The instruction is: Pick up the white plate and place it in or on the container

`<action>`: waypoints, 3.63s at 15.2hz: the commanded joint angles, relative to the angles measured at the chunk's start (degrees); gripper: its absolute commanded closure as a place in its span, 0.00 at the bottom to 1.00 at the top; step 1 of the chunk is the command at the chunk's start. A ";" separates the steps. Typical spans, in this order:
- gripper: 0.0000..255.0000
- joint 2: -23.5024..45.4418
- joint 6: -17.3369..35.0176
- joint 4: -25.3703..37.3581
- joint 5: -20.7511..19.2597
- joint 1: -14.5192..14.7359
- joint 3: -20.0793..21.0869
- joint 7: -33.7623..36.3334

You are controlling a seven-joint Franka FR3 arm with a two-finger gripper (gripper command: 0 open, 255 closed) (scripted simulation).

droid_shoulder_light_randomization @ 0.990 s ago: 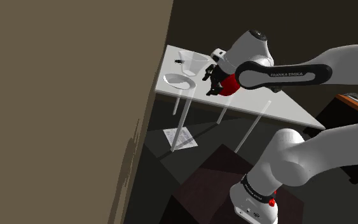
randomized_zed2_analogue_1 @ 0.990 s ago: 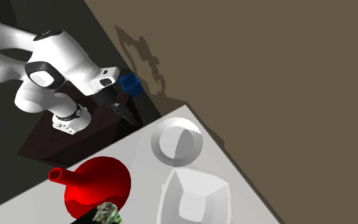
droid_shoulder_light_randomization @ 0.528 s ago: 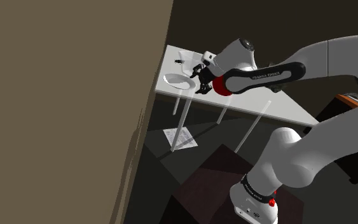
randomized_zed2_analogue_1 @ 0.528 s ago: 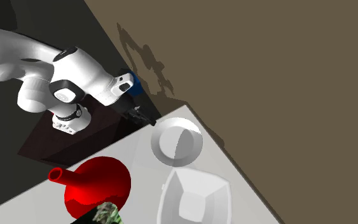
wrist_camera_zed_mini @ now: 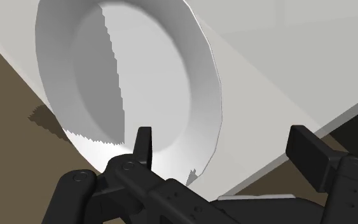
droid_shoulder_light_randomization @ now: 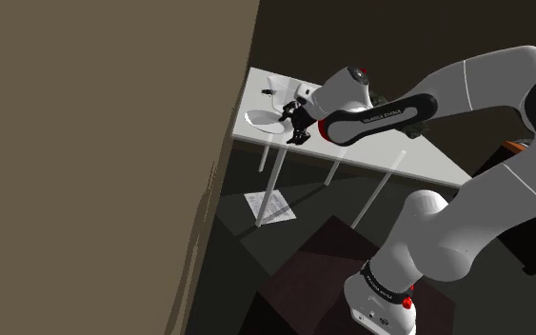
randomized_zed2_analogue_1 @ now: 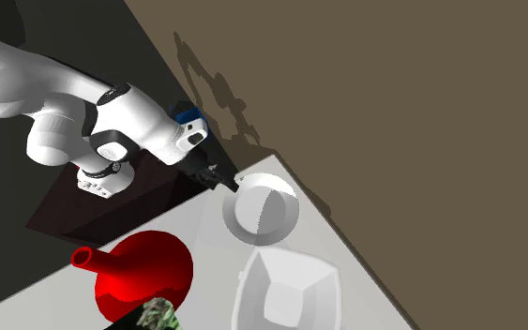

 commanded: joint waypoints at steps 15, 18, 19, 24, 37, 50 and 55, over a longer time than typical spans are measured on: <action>1.00 0.26 0.27 0.01 0.04 0.04 -0.10 -0.03; 1.00 -1.56 -2.61 1.12 0.55 0.34 0.33 -0.54; 1.00 -2.12 -3.55 1.51 0.73 0.43 0.48 -0.70; 1.00 -4.64 -8.15 3.67 1.64 0.93 1.24 -1.52; 1.00 -8.91 -19.28 10.67 4.15 2.29 3.25 -3.49; 1.00 -10.32 -29.42 19.52 6.65 3.69 4.96 -5.37; 1.00 -10.21 -33.05 23.31 7.56 4.23 5.48 -6.09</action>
